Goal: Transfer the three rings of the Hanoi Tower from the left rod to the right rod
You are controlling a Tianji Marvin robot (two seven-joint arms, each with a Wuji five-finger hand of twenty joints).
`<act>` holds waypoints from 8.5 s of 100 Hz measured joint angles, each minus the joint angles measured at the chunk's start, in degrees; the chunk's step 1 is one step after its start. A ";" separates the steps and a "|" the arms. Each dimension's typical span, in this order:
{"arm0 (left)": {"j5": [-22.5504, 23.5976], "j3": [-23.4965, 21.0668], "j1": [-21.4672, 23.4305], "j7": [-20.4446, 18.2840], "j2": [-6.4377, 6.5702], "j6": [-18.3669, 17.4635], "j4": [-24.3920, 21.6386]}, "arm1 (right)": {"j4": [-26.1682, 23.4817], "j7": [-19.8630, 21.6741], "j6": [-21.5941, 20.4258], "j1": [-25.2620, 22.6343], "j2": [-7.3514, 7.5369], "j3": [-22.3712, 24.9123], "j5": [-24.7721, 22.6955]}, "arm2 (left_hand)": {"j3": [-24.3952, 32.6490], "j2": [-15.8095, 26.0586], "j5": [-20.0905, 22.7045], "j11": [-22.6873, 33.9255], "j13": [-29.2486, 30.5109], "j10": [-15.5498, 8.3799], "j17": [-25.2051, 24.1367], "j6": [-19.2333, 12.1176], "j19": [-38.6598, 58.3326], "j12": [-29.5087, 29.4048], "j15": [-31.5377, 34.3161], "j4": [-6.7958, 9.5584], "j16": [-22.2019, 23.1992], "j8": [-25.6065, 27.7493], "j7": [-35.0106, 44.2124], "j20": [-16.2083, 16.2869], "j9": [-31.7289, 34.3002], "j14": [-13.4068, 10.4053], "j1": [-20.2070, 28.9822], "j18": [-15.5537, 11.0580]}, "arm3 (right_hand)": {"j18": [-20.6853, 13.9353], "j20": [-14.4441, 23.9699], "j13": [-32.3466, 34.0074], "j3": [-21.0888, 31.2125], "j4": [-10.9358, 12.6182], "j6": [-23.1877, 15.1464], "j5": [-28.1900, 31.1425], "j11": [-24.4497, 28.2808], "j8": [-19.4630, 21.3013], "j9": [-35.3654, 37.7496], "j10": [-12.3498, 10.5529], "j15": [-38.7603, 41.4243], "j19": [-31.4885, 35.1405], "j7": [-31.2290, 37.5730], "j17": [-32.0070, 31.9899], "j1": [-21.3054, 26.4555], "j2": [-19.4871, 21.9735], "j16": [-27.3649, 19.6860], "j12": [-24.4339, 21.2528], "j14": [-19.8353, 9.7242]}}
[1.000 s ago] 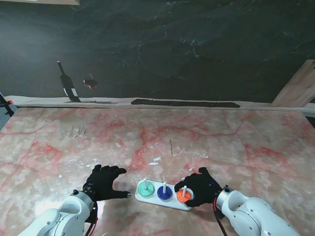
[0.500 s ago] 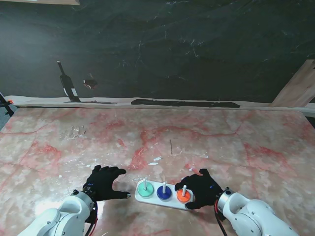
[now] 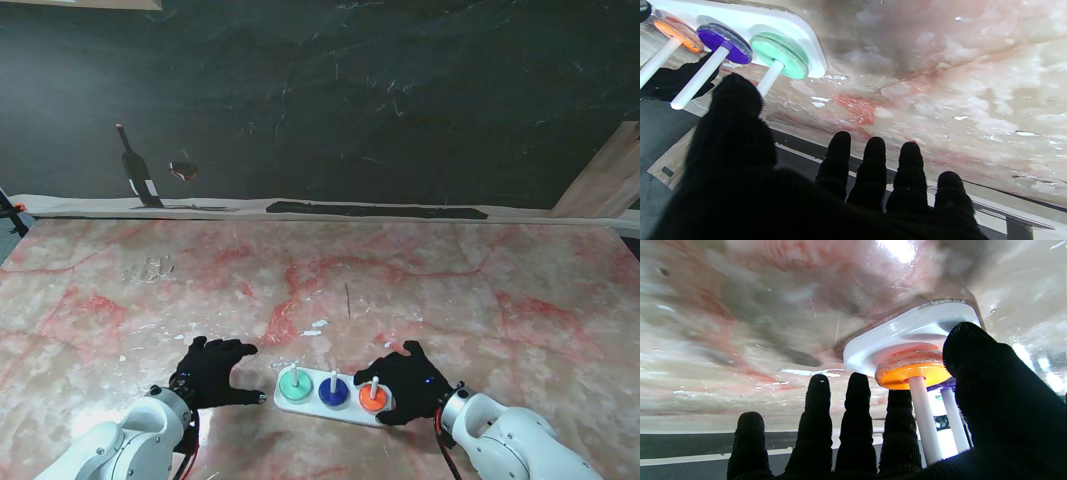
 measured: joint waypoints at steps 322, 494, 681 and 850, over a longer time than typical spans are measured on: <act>0.28 0.49 -0.51 0.36 0.00 0.41 0.73 | -14.21 9.20 -6.73 -3.89 -0.46 10.39 3.12 | 0.00 0.00 0.05 0.23 2.87 0.00 -0.10 -0.01 1.43 -0.01 1.64 0.01 1.29 0.05 0.00 4.12 1.73 0.51 0.01 0.56 | 0.20 0.09 5.57 -3.03 -0.02 -0.31 7.12 2.67 5.08 7.79 -0.92 1.21 1.54 5.70 0.61 1.65 0.91 1.85 3.36 -1.33; 0.32 -0.01 0.02 0.40 -0.01 0.48 0.24 | -8.35 11.38 -7.03 9.87 -0.05 -3.95 6.05 | 0.00 0.00 0.05 0.24 2.87 0.00 -0.10 0.26 1.45 -0.01 1.64 0.01 1.33 0.05 0.00 5.40 1.73 0.54 0.02 0.60 | 0.67 0.09 5.58 -3.03 -0.02 -0.31 7.12 2.58 5.75 7.79 -0.92 0.60 1.96 5.44 0.61 1.65 0.91 1.85 3.36 -1.32; 0.05 0.21 -0.21 -0.41 0.04 0.43 0.31 | -11.33 15.85 -1.16 8.13 0.14 -2.74 5.37 | 0.00 0.00 0.06 0.24 2.87 0.00 -0.10 0.29 1.45 -0.01 1.64 0.01 1.35 0.05 0.00 5.45 1.73 0.82 0.08 0.63 | 1.44 -0.16 -1.33 2.46 0.01 4.34 0.31 -9.85 -0.16 -4.42 3.96 -13.61 0.67 -3.72 -0.08 -3.53 0.12 -5.91 -7.71 0.36; -2.92 17.41 -17.06 11.50 -0.76 -11.43 20.75 | -21.52 2.98 23.80 -9.56 -3.93 7.29 20.30 | 15.67 -14.98 -2.83 8.61 0.75 -6.29 -0.05 -3.47 1.27 10.94 7.44 -2.13 6.88 6.09 7.21 2.02 1.15 -2.83 0.39 -0.10 | 1.59 0.67 -1.24 -0.29 0.01 4.46 3.09 -17.17 -4.53 -2.19 5.53 -22.79 -5.15 -2.78 -0.79 -3.37 2.84 -9.42 -15.12 4.30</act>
